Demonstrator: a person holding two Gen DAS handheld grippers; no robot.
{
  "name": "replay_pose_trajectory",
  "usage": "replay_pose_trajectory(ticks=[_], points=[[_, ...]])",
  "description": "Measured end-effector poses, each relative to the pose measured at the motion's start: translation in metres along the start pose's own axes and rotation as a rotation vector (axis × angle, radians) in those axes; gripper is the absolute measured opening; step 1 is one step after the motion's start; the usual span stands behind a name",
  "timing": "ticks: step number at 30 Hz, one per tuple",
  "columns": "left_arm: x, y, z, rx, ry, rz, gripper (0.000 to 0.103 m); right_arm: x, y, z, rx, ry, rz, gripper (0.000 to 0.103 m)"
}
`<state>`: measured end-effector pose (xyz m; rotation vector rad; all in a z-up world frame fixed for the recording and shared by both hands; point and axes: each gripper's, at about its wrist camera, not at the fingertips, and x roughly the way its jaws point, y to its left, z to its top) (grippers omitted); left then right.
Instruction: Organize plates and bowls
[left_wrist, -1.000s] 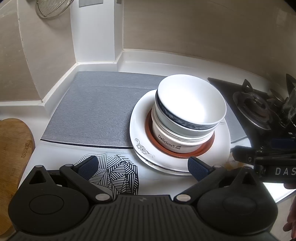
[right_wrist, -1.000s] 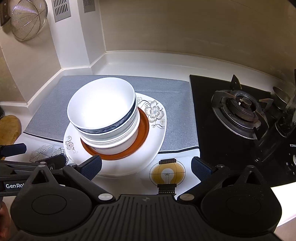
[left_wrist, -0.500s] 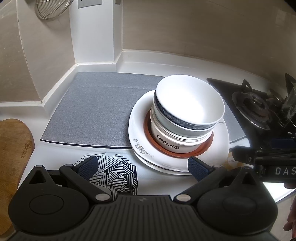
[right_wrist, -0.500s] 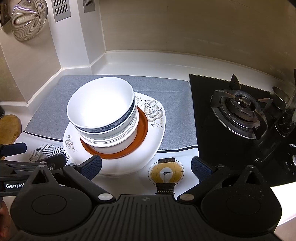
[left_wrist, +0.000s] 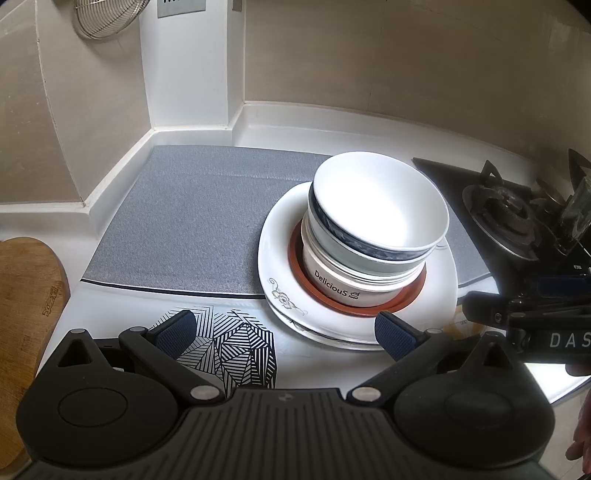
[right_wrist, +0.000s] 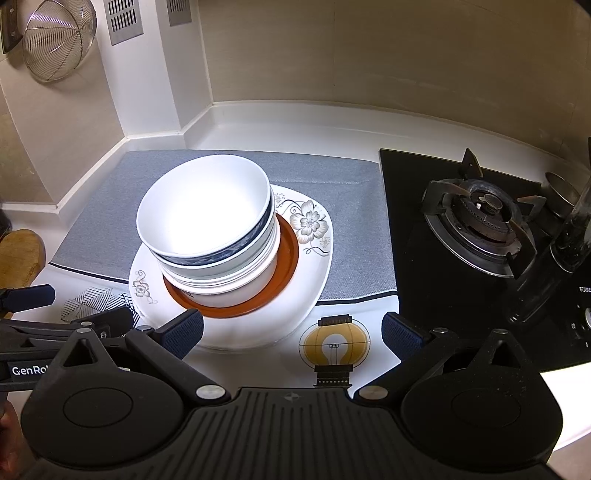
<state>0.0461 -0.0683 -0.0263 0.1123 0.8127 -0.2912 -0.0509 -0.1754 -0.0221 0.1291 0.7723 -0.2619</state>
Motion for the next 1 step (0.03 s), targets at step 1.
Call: replay_pose_trajectory(ticks=[1], points=[[0.0001,0.0006,-0.0002,-0.001,0.001,-0.001,0.103,0.0002,0.0001,0.0003,-0.001,0.001,0.000,0.102]])
